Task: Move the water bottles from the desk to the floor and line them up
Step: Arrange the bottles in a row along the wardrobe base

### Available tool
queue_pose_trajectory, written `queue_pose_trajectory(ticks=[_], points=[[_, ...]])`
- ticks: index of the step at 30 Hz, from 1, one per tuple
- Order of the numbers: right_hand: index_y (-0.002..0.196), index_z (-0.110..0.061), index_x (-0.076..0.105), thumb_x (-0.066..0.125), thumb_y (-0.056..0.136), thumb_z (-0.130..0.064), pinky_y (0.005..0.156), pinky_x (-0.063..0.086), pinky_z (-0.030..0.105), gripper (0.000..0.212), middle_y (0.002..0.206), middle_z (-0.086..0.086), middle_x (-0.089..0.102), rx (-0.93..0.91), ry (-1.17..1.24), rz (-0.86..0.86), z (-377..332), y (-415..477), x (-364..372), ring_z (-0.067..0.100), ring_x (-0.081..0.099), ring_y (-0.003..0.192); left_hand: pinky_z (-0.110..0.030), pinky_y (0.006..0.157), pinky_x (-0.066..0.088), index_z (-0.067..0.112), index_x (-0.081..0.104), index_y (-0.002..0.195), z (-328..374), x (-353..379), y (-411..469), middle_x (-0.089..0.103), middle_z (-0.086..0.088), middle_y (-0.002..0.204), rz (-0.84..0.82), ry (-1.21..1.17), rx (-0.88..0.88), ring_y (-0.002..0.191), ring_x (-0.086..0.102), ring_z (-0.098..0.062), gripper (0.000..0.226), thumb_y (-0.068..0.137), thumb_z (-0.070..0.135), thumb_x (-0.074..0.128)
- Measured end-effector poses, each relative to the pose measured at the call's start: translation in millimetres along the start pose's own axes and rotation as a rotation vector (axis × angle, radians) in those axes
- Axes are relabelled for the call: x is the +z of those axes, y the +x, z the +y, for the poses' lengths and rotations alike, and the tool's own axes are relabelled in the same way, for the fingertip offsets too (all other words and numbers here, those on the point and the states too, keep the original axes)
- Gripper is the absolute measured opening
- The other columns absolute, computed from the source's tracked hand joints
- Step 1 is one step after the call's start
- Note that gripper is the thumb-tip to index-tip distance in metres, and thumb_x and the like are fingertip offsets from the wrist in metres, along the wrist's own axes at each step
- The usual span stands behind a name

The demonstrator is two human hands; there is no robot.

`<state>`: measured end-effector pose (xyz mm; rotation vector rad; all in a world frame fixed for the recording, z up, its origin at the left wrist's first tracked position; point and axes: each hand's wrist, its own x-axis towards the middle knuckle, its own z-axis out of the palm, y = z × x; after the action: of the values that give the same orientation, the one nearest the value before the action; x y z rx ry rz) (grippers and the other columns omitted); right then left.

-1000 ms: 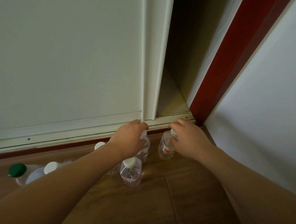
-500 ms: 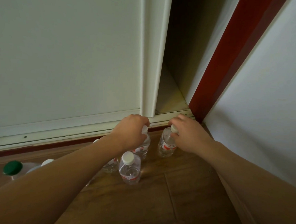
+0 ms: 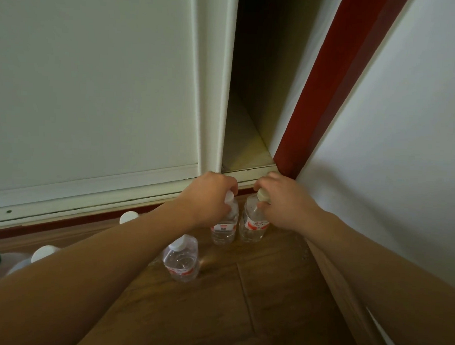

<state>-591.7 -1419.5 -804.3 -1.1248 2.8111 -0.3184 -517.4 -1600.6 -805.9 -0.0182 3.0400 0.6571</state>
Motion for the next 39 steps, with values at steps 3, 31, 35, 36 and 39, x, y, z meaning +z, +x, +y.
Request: queue_pose_trajectory(ticks=[3,31,35,36,39], points=[[0.114,-0.023,0.059,0.066,0.085,-0.025,0.064,0.031,0.02,0.03,0.106,-0.006,0.053,-0.006,0.008,0.007,3.6,-2.9,-1.7,0.009,0.046,0.087,-0.033,0.072,0.055,0.027,0.065,0.105,4.3,0.8,2.5,0.063,0.004,0.098,-0.022,0.0,0.016,0.086,0.058,-0.016,0.03,0.079,0.014,0.07],[0.113,-0.023,0.061,0.068,0.083,-0.028,0.065,0.033,0.02,0.03,0.105,-0.006,0.056,0.006,0.048,0.021,10.2,-12.5,-3.4,0.009,0.048,0.086,-0.029,0.069,0.055,0.029,0.066,0.096,12.2,0.1,1.9,0.062,0.009,0.091,-0.028,-0.002,0.011,0.082,0.058,-0.011,0.024,0.075,0.028,0.078],[0.113,-0.024,0.061,0.069,0.082,-0.028,0.069,0.036,0.022,0.032,0.105,-0.007,0.056,0.017,0.044,0.021,10.2,-13.0,-4.2,0.009,0.049,0.087,-0.02,0.054,0.043,0.028,0.059,0.088,17.1,-2.6,3.1,0.058,0.008,0.083,-0.002,-0.038,-0.082,0.072,0.056,-0.01,0.026,0.075,0.034,0.08],[0.113,-0.024,0.061,0.069,0.082,-0.028,0.069,0.036,0.022,0.032,0.105,-0.007,0.056,0.017,0.041,0.02,9.8,-12.8,-4.4,0.009,0.049,0.088,-0.019,0.051,0.039,0.026,0.057,0.086,18.4,-2.9,3.3,0.058,0.008,0.081,0.005,-0.04,-0.105,0.07,0.055,-0.01,0.027,0.075,0.035,0.08],[0.112,-0.024,0.061,0.069,0.082,-0.027,0.066,0.033,0.021,0.031,0.104,-0.007,0.056,0.021,0.045,0.022,8.7,-11.6,-4.5,0.009,0.049,0.087,-0.021,0.049,0.036,0.025,0.053,0.079,20.6,-0.6,3.9,0.057,0.004,0.077,0.022,-0.024,-0.156,0.068,0.055,-0.012,0.029,0.075,0.036,0.079]])
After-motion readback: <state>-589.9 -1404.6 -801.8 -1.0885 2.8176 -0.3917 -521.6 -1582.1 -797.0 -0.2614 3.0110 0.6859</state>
